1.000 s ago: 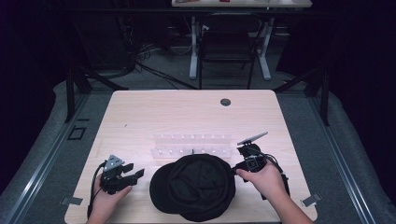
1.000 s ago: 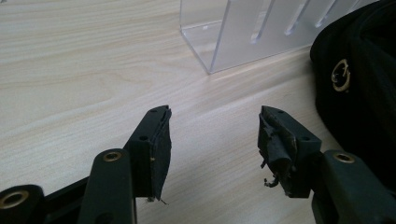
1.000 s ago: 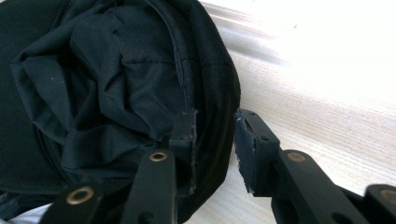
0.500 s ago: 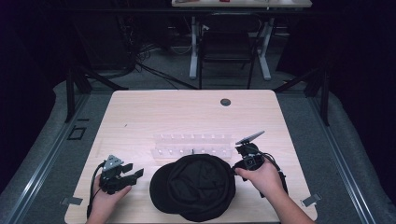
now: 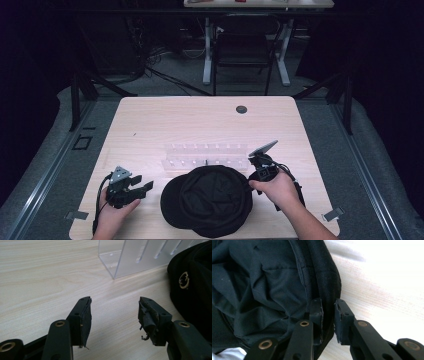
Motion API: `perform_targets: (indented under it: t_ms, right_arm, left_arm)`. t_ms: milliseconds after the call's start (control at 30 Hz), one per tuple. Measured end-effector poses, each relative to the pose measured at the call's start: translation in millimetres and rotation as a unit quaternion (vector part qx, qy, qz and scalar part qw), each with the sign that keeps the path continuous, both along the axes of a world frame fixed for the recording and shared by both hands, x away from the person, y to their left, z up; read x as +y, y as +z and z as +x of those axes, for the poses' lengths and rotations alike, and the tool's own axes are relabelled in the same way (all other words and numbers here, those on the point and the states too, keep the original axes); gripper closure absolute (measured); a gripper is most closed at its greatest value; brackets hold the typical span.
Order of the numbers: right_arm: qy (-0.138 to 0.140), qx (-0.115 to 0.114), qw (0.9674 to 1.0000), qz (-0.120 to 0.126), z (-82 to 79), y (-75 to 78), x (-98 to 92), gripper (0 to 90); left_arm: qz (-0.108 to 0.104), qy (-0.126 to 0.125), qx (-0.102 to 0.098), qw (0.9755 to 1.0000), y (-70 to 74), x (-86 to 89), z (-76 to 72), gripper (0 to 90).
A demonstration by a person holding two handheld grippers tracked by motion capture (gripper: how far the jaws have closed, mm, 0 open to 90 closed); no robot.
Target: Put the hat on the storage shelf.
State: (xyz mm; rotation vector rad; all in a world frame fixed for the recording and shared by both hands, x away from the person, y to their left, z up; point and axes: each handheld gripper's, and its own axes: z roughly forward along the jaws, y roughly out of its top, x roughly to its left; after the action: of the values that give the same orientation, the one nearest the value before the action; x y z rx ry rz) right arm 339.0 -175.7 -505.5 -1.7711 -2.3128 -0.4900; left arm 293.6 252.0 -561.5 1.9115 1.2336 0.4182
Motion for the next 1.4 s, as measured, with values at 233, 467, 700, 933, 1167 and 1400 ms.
perform_targets:
  t_ms: [233,467,700,933,1167,1400]
  right_arm:
    - [-0.010,0.030,0.9995,0.009,5.0,-5.4,-1.2,82.5]
    - [-0.015,0.038,0.9987,0.029,5.9,-5.5,-2.7,87.4]
    - [-0.010,0.041,0.9984,0.038,5.5,2.8,-5.2,87.7]
    - [-0.003,0.046,0.9979,0.047,4.5,15.2,-4.4,87.9]
    - [-0.002,0.065,0.9947,0.080,4.8,31.1,-7.5,88.0]
    - [-0.004,0.061,0.9922,0.109,0.5,47.2,-8.3,88.1]
  left_arm:
    - [0.001,0.000,0.001,1.0000,-0.1,0.1,0.0,44.4]
    - [0.003,0.001,0.001,1.0000,0.0,0.8,-0.6,44.4]
    - [0.003,0.003,0.002,1.0000,0.1,1.2,-1.2,44.4]
    - [0.004,0.004,0.003,1.0000,0.2,1.4,-1.2,44.5]
    - [0.001,0.003,0.004,1.0000,0.3,1.8,-1.2,44.5]
    - [0.001,0.002,0.006,1.0000,-0.4,1.7,-0.9,44.4]
